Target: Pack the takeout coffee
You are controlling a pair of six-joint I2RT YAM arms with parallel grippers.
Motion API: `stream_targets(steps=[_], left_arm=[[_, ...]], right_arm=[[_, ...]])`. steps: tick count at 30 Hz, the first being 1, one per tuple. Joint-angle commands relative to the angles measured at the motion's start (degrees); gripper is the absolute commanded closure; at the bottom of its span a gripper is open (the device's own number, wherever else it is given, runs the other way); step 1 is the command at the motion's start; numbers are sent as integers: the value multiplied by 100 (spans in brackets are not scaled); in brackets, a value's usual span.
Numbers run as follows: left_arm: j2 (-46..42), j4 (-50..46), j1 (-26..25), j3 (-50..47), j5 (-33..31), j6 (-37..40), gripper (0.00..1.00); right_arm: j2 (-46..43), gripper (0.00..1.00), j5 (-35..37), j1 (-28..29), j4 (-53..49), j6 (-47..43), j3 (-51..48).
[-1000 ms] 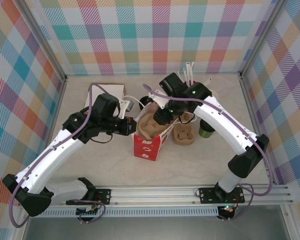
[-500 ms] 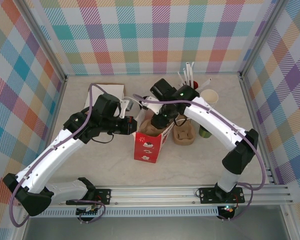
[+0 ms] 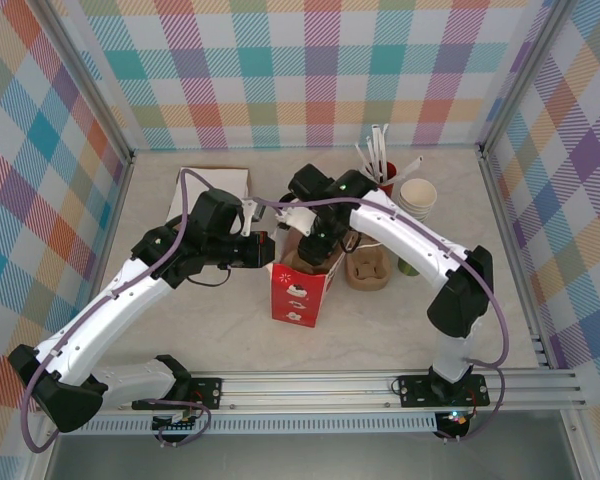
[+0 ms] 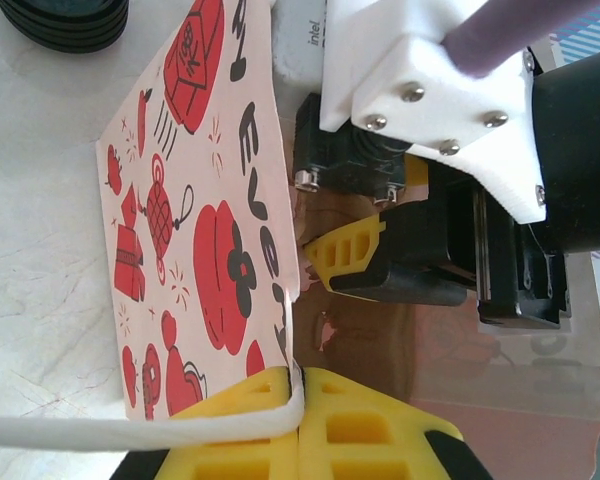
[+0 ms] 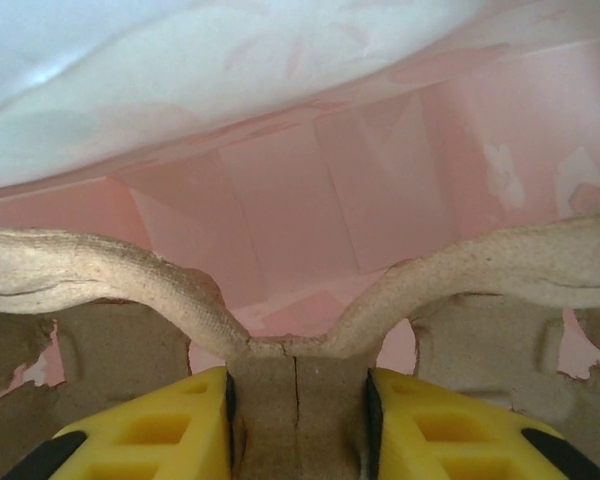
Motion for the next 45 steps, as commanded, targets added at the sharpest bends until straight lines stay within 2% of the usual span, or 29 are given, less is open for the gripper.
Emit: stream_targets(steps=[1,5,9,16,22,25,28,31,35,39,42,45], left_arm=[[-85,375,-15,29,-108,-11,95],[-88,309,-18,23,-131,8,95],[-118,265,-19,-6,-198,-12,95],[-188,97,-17,-4,-367,-41,95],[-186,33,-19,-114,-429,-254,94],[-192,28,-16,-140,-516,-326,83],[-219,1,-19,-112,-636,-332,68],[-249,-65,-16,-46,-701,-322,57],[-305,-278,-19,117,-852,-230,38],[-427,-510,-10,269,-1080,-141,21],[-505,-693,-11,470,-1215,-55,12],[-525,-910,-2,758,-1289,61,8]], right_arm=[[74,60,-92,17,-290,-102,265],[-109,39,-120,8,-205,-46,451],[-270,27,-139,-7,-167,-11,697],[-434,23,-292,-76,-93,275,1404],[-938,18,-385,-184,477,653,1626],[-1244,17,-177,-220,697,878,1571],[-1589,11,148,-229,957,1126,1359],[-2017,1,501,-234,1324,1419,978],[-2645,0,819,-303,1887,1743,337],[-3076,0,1147,-511,2016,2201,-11],[-3245,0,1430,-689,1740,2497,-69],[-3418,0,1636,-924,1468,2710,-177]])
